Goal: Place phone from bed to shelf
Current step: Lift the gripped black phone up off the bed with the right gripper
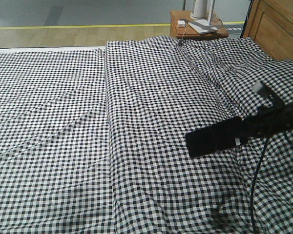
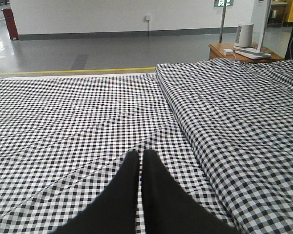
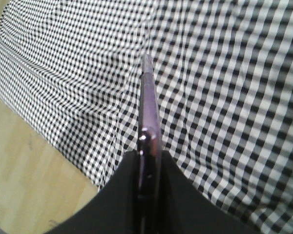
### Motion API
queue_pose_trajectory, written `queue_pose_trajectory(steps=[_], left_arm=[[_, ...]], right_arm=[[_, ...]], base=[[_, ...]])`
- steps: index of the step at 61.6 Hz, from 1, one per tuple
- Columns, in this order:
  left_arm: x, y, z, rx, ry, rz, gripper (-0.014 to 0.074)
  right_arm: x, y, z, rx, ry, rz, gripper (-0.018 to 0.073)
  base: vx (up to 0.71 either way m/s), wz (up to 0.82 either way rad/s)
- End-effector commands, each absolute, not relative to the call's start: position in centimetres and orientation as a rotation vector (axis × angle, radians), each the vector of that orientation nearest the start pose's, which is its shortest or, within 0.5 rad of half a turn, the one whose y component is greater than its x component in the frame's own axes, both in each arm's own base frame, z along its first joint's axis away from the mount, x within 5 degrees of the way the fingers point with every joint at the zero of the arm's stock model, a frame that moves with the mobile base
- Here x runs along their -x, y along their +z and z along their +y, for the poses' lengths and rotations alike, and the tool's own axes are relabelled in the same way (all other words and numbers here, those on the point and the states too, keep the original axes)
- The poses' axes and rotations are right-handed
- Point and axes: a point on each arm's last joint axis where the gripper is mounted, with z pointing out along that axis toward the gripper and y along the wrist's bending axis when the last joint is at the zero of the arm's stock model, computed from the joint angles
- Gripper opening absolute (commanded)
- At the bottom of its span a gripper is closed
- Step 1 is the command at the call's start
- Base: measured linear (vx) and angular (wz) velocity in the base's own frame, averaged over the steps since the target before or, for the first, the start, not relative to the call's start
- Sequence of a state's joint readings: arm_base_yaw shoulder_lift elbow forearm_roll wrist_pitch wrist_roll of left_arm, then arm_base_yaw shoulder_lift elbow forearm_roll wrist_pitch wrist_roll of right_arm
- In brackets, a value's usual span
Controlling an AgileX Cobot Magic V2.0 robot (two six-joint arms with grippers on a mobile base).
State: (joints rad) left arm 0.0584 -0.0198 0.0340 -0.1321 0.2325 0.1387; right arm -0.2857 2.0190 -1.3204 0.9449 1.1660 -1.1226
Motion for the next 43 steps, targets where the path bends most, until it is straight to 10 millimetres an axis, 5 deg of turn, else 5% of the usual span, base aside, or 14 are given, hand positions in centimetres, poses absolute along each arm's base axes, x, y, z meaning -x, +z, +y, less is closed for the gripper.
queue_pose_trajectory(steps=[1,20,43], left_arm=[[-5.6,18.8,0.1,0.030,0.022,1.652,0.0001],[-5.6,18.8,0.1,0.030,0.022,1.652,0.0001],[-5.6,18.8,0.1,0.030,0.022,1.652,0.0001]], right_arm=[[-36.7,23.2,-3.1,0.525,1.098,2.388,-0.0003],[-35.3,28.0,0.7,0.686,1.054,2.260,-0.0003],[-34.2,28.0,3.3,0.743,1.136,2.187,-0.0002]], base=[[0.00,0.00],[0.00,0.00],[0.00,0.00]])
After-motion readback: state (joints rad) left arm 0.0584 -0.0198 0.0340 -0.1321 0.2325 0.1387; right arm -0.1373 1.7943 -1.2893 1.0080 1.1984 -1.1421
